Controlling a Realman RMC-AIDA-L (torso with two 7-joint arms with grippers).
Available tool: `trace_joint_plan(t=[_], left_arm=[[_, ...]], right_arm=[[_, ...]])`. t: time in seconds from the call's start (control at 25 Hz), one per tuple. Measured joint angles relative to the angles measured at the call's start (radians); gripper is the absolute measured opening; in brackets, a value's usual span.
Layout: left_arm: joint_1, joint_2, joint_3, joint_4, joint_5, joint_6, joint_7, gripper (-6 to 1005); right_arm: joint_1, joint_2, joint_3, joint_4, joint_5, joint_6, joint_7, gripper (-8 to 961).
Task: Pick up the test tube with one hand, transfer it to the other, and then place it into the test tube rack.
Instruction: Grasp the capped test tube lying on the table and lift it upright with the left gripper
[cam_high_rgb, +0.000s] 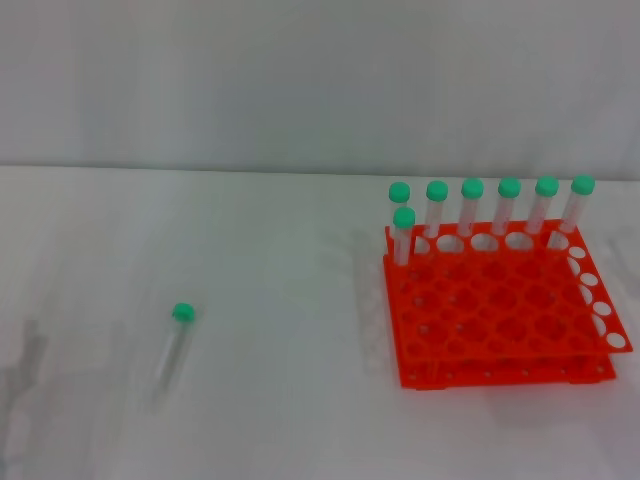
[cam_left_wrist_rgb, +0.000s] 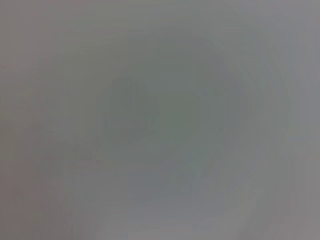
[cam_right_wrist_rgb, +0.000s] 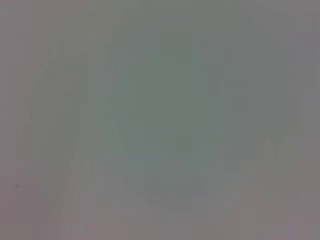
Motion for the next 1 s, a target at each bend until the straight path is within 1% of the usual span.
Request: trace_joint_plan(t=[0.48,0.72,0.76,0.8,0.84,0.92,1.0], left_arm=[[-0.008,0.003,0.003,0.0,0.002,0.022,0.0,872],[-0.023,0.009,0.017,0.016,0.046,0.007,-0.022,871],[-0.032,0.016,0.026,0.058,0.081,-0.004,-0.101,871],[-0.032,0.016,0.026,0.058,0.081,-0.004,-0.101,871],[-0.038,0.018,0.037,0.103,0.112,-0.014,-0.168,871],[-0.051,0.022,0.067,0.232,0.192,-0.049,-0.363,871],[-0.068,0.027,0.113,0.375,0.281,-0.102,-0.599,870]], right_arm=[[0.004,-0.002,0.025,0.002,-0.001,0.0,0.0,870],[0.021,-0.002,0.025,0.002,-0.002,0.007,-0.004,870],[0.024,-0.002,0.025,0.002,-0.003,0.008,-0.004,870],[0.027,-0.002,0.024,0.003,-0.004,0.009,-0.004,870],[0.029,-0.002,0.024,0.003,-0.005,0.01,-0.004,870],[0.033,-0.001,0.022,0.003,-0.007,0.011,-0.005,870],[0.038,0.0,0.022,0.003,-0.007,0.013,-0.005,870]])
